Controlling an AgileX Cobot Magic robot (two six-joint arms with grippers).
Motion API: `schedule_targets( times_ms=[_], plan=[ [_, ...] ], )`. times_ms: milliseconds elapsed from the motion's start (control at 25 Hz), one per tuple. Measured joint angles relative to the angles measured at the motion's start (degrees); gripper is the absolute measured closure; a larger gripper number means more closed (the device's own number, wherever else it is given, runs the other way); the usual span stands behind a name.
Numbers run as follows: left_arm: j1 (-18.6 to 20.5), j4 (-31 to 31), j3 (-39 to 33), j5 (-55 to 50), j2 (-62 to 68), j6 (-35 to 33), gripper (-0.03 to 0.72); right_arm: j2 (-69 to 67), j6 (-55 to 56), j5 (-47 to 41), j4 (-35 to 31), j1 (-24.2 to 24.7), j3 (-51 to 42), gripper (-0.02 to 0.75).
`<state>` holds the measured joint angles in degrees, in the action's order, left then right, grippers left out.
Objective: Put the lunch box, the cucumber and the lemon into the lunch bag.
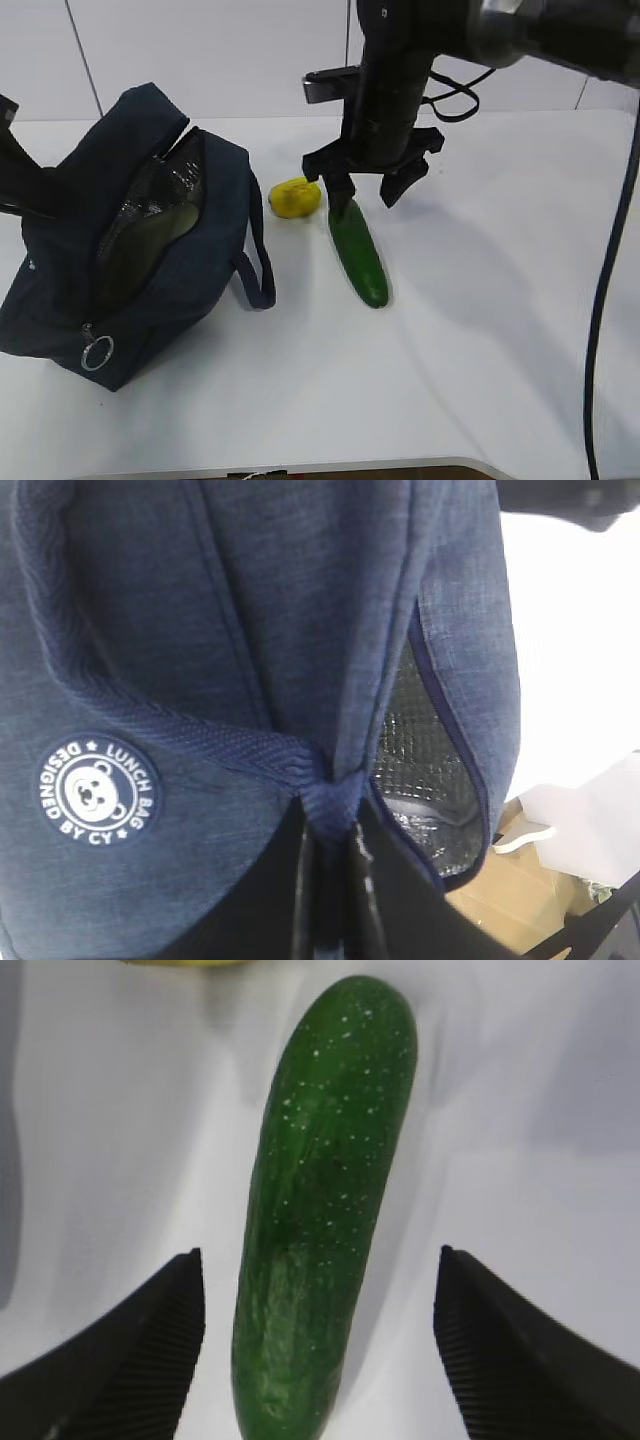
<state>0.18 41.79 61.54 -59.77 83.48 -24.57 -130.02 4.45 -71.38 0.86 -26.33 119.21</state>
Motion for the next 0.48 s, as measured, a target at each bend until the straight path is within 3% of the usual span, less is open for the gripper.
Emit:
schedule_targets(
  times_ms=[480],
  plan=[
    [0.0, 0.0, 0.0, 0.0, 0.0, 0.0, 0.688, -2.1, 0.5, 3.0, -2.2, 0.0, 0.0, 0.173]
  ],
)
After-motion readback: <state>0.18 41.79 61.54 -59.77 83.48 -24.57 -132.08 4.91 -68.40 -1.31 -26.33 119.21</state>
